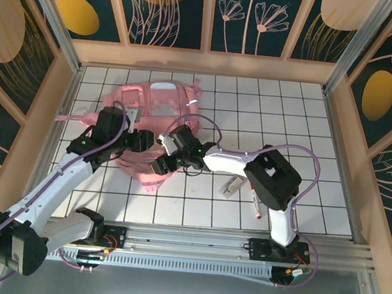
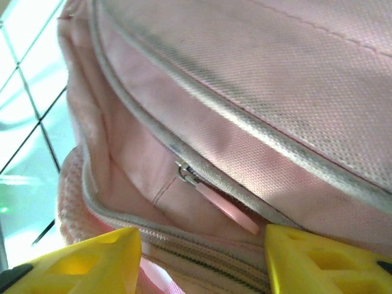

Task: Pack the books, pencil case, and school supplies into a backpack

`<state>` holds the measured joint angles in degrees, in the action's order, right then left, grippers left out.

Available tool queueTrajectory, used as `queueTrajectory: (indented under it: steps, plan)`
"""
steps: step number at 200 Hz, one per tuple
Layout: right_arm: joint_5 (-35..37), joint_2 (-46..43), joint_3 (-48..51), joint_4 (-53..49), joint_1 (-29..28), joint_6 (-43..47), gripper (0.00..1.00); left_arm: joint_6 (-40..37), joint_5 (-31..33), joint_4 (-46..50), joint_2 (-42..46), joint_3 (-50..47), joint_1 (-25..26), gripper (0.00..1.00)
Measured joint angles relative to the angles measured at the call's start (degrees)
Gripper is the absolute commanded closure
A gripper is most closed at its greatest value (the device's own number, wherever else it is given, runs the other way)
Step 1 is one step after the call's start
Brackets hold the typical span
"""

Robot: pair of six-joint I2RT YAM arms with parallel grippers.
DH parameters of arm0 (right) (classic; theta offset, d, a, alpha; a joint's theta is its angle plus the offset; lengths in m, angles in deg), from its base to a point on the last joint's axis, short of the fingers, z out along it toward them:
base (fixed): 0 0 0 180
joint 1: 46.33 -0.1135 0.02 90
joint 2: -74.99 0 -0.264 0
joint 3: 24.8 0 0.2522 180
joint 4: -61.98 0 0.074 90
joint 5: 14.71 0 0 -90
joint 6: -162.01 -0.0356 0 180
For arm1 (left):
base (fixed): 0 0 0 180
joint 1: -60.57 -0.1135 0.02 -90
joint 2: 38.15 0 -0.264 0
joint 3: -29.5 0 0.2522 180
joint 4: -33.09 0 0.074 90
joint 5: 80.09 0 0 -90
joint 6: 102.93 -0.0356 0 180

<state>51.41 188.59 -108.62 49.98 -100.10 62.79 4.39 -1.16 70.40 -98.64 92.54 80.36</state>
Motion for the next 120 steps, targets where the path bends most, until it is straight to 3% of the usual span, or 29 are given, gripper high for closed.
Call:
queueTrajectory:
  steps: [24,43,61,76,97,120]
  plan:
    - [-3.85,0.02,0.87,2.03,1.36,0.11,0.48,-13.64,1.9,-4.17,-0.48,0.98,0.0,0.46]
    - [-5.64,0.04,1.29,3.13,1.62,0.15,0.51,-33.05,2.47,-6.62,0.57,-1.68,-0.02,0.41]
    - [-6.29,0.04,2.29,4.61,1.7,0.22,0.53,-52.81,2.32,-4.48,1.31,-5.81,-0.35,0.44]
    - [-6.91,0.02,3.82,6.75,2.21,0.52,0.56,-64.78,2.29,-1.53,-1.01,-7.41,-1.01,0.49]
    - [-7.93,-0.66,6.12,9.4,3.23,0.92,0.56,-75.8,3.1,0.76,-5.9,-8.09,-2.08,0.53]
    - [-8.81,-2.82,9.38,10.49,4.81,1.29,0.54,-82.27,5.22,0.61,-8.87,-8.92,-2.27,0.54]
